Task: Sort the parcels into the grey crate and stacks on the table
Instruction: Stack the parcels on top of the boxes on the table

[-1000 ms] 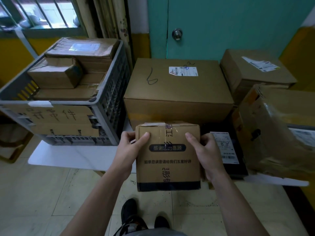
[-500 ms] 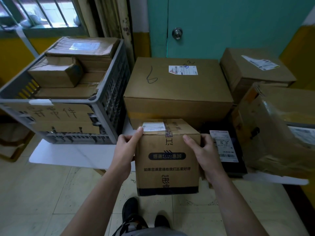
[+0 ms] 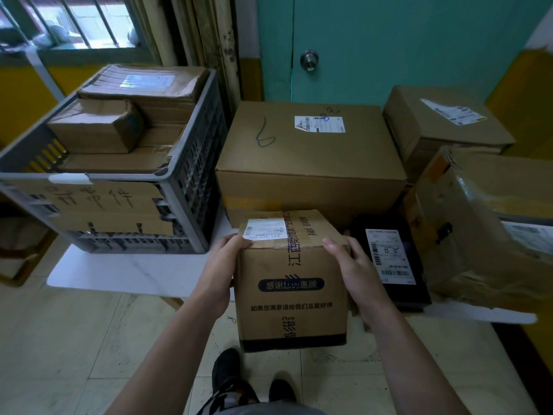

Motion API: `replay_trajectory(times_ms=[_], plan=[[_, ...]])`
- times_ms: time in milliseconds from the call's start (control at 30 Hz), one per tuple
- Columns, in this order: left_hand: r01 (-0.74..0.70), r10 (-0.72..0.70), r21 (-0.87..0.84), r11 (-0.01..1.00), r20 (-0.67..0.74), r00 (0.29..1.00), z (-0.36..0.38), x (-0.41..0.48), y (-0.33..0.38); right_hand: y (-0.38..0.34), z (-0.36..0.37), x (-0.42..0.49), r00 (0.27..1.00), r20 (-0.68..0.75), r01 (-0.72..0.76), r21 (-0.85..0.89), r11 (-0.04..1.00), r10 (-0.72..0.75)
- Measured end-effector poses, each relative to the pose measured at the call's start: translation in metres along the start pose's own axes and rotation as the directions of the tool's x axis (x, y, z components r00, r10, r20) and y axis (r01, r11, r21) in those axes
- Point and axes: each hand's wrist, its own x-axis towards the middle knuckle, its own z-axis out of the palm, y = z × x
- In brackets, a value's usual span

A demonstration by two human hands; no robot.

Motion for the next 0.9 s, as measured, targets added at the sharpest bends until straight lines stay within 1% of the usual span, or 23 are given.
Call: replay_trajectory(times_ms=[100, 233, 400, 500, 567, 633, 900], plan=[[0.009, -0.009, -0.004, 1.000, -0.009, 1.000, 0.001, -0.001, 0.002, -0.001, 0.000, -0.001, 1.000, 0.012, -0.009, 0.018, 1.000, 0.009], [0.023, -0.023, -0.046, 0.999, 0.000, 1.000, 0.004, -0.005, 0.006, -0.001, 0.003, 0.000, 1.000, -0.016, 0.001, 0.047, 0.999, 0.000], [-0.002, 0.002, -0.005, 1.000, 0.022, 1.000, -0.003, -0.006, 0.000, 0.002, 0.003, 0.000, 1.000, -0.027, 0.001, 0.052, 0.999, 0.000], [0.015, -0.016, 0.012, 1.000, 0.035, 0.999, -0.006, -0.006, 0.000, 0.002, 0.003, -0.001, 0.999, 0.001, -0.033, 0.085, 0.996, 0.033], [0.035, -0.035, -0.001, 0.999, 0.047, 0.998, -0.008, -0.005, 0.001, 0.001, 0.000, -0.003, 0.997, 0.028, -0.072, 0.125, 0.990, 0.069], [0.054, -0.053, -0.022, 0.998, 0.060, 0.997, -0.009, -0.003, 0.001, 0.002, -0.004, -0.004, 0.994, 0.053, -0.098, 0.127, 0.987, 0.092], [0.094, -0.095, 0.037, 0.995, 0.051, 0.994, -0.008, 0.005, 0.000, 0.005, -0.009, -0.002, 0.991, 0.089, -0.111, 0.158, 0.981, 0.097]])
